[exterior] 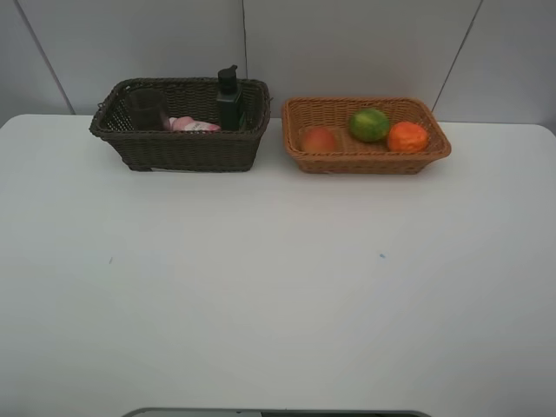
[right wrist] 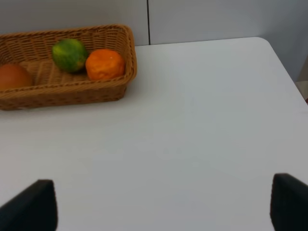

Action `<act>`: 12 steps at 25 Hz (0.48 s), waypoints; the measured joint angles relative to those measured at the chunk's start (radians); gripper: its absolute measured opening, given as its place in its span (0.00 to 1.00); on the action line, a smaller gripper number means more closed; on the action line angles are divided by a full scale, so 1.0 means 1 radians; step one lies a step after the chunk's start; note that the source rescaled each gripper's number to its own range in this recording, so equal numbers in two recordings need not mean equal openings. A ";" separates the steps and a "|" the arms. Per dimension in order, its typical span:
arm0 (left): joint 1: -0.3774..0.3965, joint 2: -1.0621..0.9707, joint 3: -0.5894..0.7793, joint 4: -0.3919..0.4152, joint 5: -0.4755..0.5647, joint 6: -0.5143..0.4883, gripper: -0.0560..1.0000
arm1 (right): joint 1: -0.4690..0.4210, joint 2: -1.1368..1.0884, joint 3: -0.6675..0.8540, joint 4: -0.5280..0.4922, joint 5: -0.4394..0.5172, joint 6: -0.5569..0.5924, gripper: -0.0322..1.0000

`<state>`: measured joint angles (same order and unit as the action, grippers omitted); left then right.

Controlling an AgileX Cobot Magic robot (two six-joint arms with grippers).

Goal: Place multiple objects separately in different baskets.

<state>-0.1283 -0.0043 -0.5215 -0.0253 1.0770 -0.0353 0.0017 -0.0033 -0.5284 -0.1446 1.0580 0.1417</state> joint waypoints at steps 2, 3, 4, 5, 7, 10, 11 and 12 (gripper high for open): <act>0.000 -0.002 0.015 0.000 -0.003 0.000 0.90 | 0.000 0.000 0.000 0.000 0.000 0.000 0.89; 0.000 -0.003 0.016 0.000 -0.006 0.000 0.90 | 0.000 0.000 0.000 0.000 0.000 0.000 0.89; 0.000 -0.003 0.016 -0.001 -0.008 0.001 0.90 | 0.000 0.000 0.000 0.000 0.000 0.000 0.89; 0.000 -0.003 0.017 -0.001 -0.009 0.003 0.90 | 0.000 0.000 0.000 0.000 0.000 0.000 0.89; 0.000 -0.003 0.018 -0.002 -0.010 0.004 0.90 | 0.000 0.000 0.000 0.000 0.000 0.000 0.89; 0.000 -0.003 0.018 -0.004 -0.010 0.008 0.90 | 0.000 0.000 0.000 0.000 0.000 0.000 0.89; 0.000 -0.003 0.018 -0.004 -0.010 0.008 0.90 | 0.000 0.000 0.000 0.000 0.000 0.000 0.89; 0.000 -0.003 0.018 -0.004 -0.010 0.008 0.90 | 0.000 0.000 0.000 0.000 0.000 0.000 0.89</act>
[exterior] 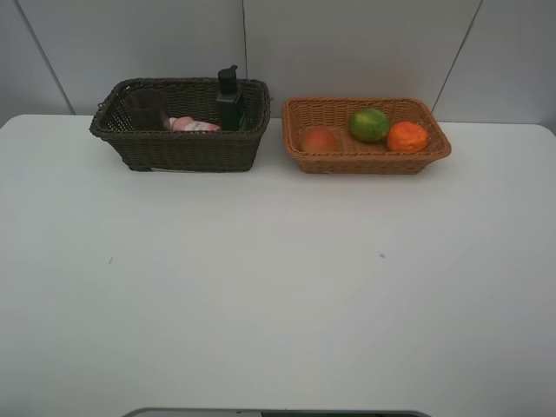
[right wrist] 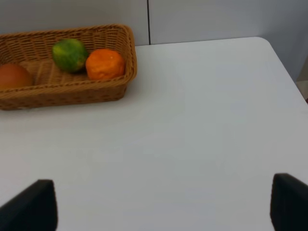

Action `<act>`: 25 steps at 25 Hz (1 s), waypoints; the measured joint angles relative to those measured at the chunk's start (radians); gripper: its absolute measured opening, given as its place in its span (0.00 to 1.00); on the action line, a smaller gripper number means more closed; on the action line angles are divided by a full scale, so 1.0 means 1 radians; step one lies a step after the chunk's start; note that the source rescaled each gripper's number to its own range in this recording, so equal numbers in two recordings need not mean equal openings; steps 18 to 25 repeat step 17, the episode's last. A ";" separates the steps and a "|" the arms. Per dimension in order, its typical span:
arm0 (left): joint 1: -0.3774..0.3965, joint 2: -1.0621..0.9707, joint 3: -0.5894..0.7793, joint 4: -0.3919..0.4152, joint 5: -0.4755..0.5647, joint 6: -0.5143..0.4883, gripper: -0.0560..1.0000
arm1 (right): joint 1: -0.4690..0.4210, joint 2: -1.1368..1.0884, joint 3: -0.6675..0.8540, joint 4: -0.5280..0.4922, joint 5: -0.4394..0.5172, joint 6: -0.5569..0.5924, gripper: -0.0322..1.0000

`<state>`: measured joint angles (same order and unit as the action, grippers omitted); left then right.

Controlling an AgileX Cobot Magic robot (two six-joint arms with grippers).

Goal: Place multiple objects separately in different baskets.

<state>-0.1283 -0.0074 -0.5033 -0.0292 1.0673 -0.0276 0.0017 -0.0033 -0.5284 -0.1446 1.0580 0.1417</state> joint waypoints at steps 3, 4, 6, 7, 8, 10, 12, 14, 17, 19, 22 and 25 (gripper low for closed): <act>0.000 0.000 0.000 -0.001 0.000 0.000 0.90 | 0.000 0.000 0.000 0.000 0.000 0.000 0.89; 0.000 0.000 0.000 -0.001 0.000 0.000 0.90 | 0.000 0.000 0.000 0.000 0.000 0.000 0.89; 0.000 0.000 0.000 -0.002 0.000 0.000 0.90 | 0.000 0.000 0.000 0.000 0.000 0.000 0.89; 0.005 0.000 0.000 -0.003 0.000 0.000 0.90 | 0.000 0.000 0.000 0.000 0.000 0.000 0.89; 0.009 0.000 0.000 -0.003 0.000 0.000 0.90 | 0.000 0.000 0.000 0.000 0.000 0.000 0.89; 0.012 0.000 0.000 -0.003 0.000 0.000 0.90 | 0.000 0.000 0.000 0.000 0.000 0.000 0.89; 0.013 0.000 0.000 -0.003 0.000 0.000 0.90 | 0.000 0.000 0.000 0.000 0.000 0.000 0.89; 0.013 0.000 0.000 -0.004 0.000 0.000 0.90 | 0.000 0.000 0.000 0.000 0.000 0.000 0.89; 0.025 0.000 0.000 -0.004 0.000 0.000 0.90 | 0.000 0.000 0.000 0.000 0.000 0.000 0.89; 0.025 0.000 0.000 -0.004 0.000 0.000 0.90 | 0.000 0.000 0.000 0.000 0.000 0.000 0.89; 0.025 0.000 0.000 -0.004 0.000 0.000 0.90 | 0.000 0.000 0.000 0.000 0.000 0.000 0.89; 0.025 0.000 0.000 -0.004 0.000 0.000 0.90 | 0.000 0.000 0.000 0.000 0.000 0.000 0.89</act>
